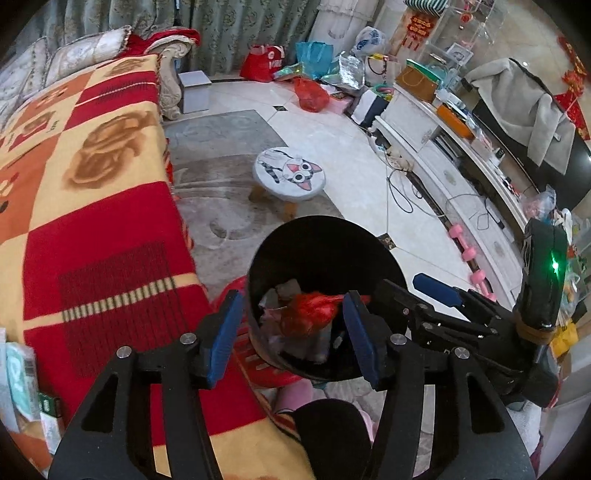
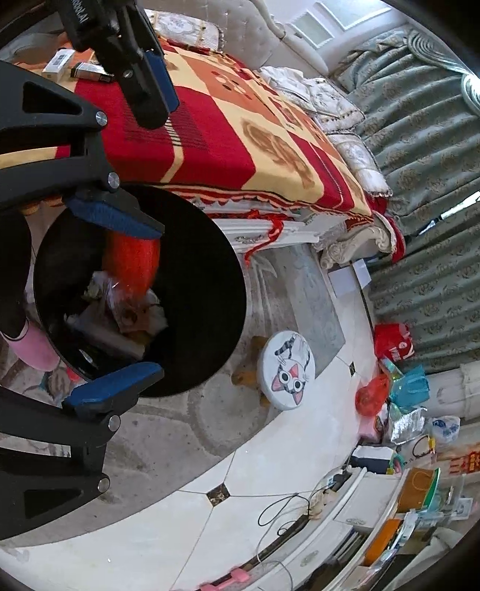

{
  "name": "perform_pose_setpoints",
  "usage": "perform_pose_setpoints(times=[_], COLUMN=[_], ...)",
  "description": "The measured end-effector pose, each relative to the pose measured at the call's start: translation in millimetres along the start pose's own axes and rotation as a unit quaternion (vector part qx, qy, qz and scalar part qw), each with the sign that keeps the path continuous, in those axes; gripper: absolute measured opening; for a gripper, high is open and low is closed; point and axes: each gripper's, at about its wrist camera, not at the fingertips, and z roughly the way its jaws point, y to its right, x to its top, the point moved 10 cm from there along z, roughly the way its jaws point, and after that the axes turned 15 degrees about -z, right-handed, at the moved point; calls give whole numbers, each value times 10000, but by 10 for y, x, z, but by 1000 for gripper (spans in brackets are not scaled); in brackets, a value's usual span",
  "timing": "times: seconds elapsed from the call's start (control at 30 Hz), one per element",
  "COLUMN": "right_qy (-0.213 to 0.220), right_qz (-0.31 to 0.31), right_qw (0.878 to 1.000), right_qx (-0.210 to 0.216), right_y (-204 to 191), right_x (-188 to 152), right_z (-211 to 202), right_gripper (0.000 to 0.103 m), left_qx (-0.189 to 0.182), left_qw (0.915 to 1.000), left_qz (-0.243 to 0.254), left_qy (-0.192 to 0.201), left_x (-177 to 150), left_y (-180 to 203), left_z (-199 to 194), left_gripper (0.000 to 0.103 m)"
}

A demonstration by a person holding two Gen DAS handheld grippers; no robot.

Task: Collect trash
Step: 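Open both tools to drop the bag and box into the bin, then move both open tools back over the blanket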

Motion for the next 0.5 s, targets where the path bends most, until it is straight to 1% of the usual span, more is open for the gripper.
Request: perform_pose_setpoints(times=[0.23, 0.5], right_qy=[21, 114], right_qz=[-257, -600], right_qw=[9996, 9978], right_qx=[81, 255], right_y=[-296, -766], right_x=[44, 137], right_z=[-30, -84], right_gripper=[67, 68], left_qx=[267, 722], left_qw=[9992, 9951], left_qz=[-14, -66], left_qy=[304, 668], left_x=[41, 61], left_y=[-198, -623], left_z=[-281, -584], left_gripper=[55, 55])
